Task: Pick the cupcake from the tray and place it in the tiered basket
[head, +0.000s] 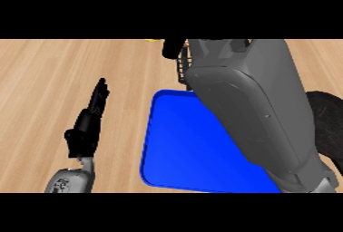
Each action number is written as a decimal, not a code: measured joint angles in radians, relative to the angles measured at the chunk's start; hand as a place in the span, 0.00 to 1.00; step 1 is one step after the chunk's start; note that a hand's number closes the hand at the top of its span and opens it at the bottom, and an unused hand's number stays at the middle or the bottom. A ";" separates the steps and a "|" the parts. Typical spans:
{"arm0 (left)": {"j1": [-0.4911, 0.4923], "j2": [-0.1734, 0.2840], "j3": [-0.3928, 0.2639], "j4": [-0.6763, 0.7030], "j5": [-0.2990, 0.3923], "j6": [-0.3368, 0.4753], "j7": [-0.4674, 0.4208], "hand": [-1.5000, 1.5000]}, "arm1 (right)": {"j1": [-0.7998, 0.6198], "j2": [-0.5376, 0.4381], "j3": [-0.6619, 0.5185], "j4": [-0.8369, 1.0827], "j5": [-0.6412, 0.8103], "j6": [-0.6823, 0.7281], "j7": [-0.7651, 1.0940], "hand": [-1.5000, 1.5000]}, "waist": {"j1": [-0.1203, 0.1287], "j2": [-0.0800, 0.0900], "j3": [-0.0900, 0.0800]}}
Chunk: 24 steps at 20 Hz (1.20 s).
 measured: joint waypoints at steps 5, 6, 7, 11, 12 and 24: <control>0.001 -0.010 -0.012 -0.011 -0.009 0.007 0.010 0.50 | -0.049 -0.011 -0.052 0.134 0.059 -0.043 -0.034 1.00 | 0.006 0.003 0.000; -0.018 -0.008 -0.005 -0.004 -0.005 0.004 0.017 0.50 | -0.057 -0.017 -0.055 0.162 0.072 -0.049 -0.043 1.00 | 0.005 0.004 0.000; -0.028 -0.006 -0.004 -0.012 -0.003 0.001 0.034 0.50 | -0.054 -0.026 -0.057 0.189 0.087 -0.064 -0.059 1.00 | 0.006 0.005 0.000; -0.023 -0.005 0.002 -0.005 -0.001 0.000 0.017 0.50 | -0.060 -0.071 -0.075 0.275 0.125 -0.101 -0.113 1.00 | 0.006 0.006 0.000; -0.027 -0.004 0.005 -0.001 0.003 -0.005 0.020 0.50 | -0.073 -0.082 -0.083 0.313 0.132 -0.116 -0.129 1.00 | 0.008 0.006 0.000; -0.021 -0.005 0.004 -0.008 -0.003 -0.006 0.020 0.50 | -0.053 -0.123 -0.217 0.523 0.119 -0.344 -0.186 0.00 | 0.012 0.008 0.001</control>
